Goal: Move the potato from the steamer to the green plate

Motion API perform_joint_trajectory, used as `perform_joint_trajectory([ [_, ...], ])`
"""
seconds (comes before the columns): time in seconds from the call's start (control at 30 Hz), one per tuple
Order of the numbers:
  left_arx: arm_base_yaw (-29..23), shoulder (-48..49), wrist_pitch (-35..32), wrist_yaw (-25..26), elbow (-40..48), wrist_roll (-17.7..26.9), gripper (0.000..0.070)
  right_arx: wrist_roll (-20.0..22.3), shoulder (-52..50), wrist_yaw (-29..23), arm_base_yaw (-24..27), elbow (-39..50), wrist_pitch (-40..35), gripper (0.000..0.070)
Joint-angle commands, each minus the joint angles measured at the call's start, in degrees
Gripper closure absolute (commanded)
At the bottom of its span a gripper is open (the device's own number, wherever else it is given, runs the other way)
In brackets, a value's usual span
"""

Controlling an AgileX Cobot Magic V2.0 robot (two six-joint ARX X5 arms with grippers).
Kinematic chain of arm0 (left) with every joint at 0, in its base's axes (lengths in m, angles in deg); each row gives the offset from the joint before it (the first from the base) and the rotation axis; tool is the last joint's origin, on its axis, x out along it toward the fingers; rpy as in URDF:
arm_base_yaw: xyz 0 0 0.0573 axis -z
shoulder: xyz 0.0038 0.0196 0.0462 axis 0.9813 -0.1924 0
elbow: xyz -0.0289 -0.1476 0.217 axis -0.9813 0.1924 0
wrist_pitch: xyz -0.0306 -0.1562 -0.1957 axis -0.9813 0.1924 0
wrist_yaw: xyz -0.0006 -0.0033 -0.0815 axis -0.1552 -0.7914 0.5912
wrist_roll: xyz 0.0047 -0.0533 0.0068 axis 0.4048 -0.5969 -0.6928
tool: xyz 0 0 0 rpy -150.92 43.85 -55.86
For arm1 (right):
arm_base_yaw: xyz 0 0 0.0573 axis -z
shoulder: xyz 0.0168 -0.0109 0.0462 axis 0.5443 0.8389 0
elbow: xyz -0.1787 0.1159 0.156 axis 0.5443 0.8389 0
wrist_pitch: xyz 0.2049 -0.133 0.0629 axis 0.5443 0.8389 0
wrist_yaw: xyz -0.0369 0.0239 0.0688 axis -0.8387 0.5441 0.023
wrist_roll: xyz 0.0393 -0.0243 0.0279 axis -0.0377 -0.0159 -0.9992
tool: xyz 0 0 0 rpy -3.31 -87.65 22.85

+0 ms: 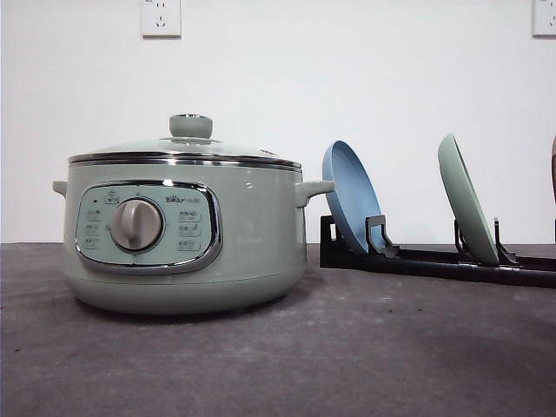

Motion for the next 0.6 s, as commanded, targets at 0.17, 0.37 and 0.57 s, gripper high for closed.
perform_joint_trajectory([
  [0.17,0.11,-0.04,0.24,-0.07,-0.46,-4.82,0.0698,-11.67,-0.15,1.27,-0.15,0.08,-3.81,0.0699],
  [0.37,0.11,-0.41,0.24,-0.07,-5.94,-9.86,0.0697,-18.55,-0.11,1.27,-0.2,-3.44,-4.53,0.0699],
  [0.57,0.11,-5.15,0.24,-0.07,-15.62,-13.82,0.0697,-19.58,0.87,0.75,-0.2,-11.35,0.31,0.0699],
])
